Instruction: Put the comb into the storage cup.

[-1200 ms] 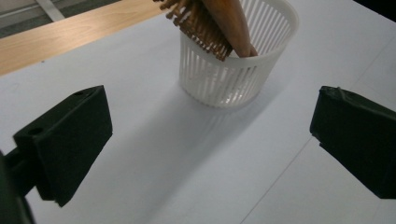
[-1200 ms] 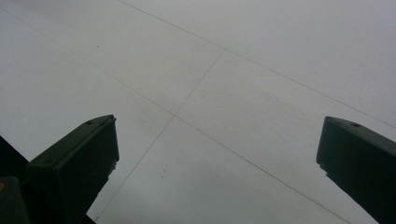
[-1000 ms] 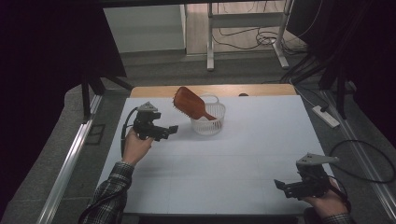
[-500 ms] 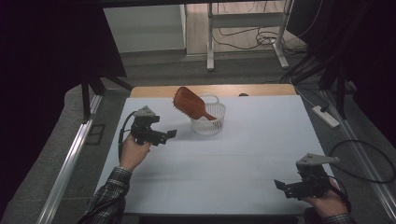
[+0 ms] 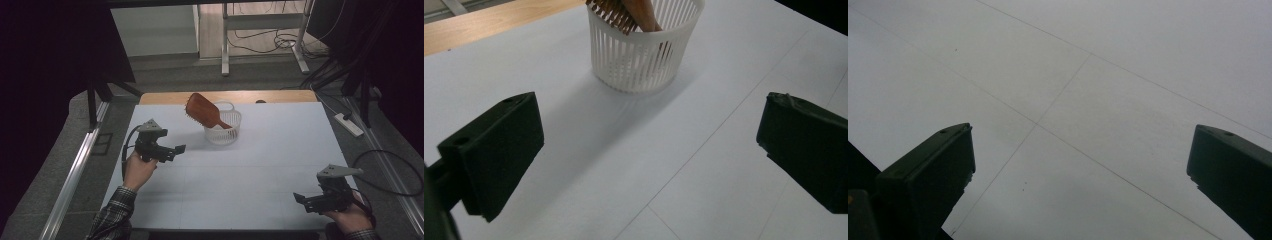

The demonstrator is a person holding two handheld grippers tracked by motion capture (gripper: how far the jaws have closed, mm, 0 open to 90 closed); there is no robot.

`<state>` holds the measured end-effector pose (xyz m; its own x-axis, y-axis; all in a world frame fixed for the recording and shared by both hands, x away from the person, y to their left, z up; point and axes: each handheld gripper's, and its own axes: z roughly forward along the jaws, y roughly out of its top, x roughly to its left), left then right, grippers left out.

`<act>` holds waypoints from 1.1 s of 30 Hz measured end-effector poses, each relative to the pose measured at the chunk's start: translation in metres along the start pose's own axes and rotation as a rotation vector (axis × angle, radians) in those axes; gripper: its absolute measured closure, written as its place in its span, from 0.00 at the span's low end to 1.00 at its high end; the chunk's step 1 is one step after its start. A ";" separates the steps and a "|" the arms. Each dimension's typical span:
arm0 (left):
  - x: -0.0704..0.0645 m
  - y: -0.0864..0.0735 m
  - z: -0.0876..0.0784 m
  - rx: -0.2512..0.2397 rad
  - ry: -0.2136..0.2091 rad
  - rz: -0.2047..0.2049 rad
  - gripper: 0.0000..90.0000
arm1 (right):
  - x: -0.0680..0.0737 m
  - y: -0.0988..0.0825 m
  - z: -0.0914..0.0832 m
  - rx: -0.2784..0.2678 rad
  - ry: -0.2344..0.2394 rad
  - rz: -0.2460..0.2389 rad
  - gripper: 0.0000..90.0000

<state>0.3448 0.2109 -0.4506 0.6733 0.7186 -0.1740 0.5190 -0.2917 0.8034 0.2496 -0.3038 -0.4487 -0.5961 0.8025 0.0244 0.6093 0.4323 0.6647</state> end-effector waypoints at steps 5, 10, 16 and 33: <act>-0.003 -0.004 -0.002 0.008 0.000 0.007 0.00 | 0.000 0.000 0.000 -0.001 0.000 -0.001 0.00; -0.005 -0.006 -0.003 0.012 0.003 0.009 0.00 | 0.000 0.000 0.000 -0.002 0.001 -0.002 0.00; -0.008 -0.009 -0.007 0.020 0.008 -0.003 0.00 | 0.000 0.000 0.000 -0.004 0.001 -0.003 0.00; -0.016 -0.021 -0.018 0.029 0.025 -0.016 0.00 | 0.001 0.000 -0.001 -0.005 0.001 -0.008 0.00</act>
<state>0.3138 0.2173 -0.4540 0.6520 0.7384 -0.1720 0.5447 -0.2985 0.7837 0.2485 -0.3034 -0.4481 -0.6014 0.7987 0.0204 0.6019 0.4361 0.6690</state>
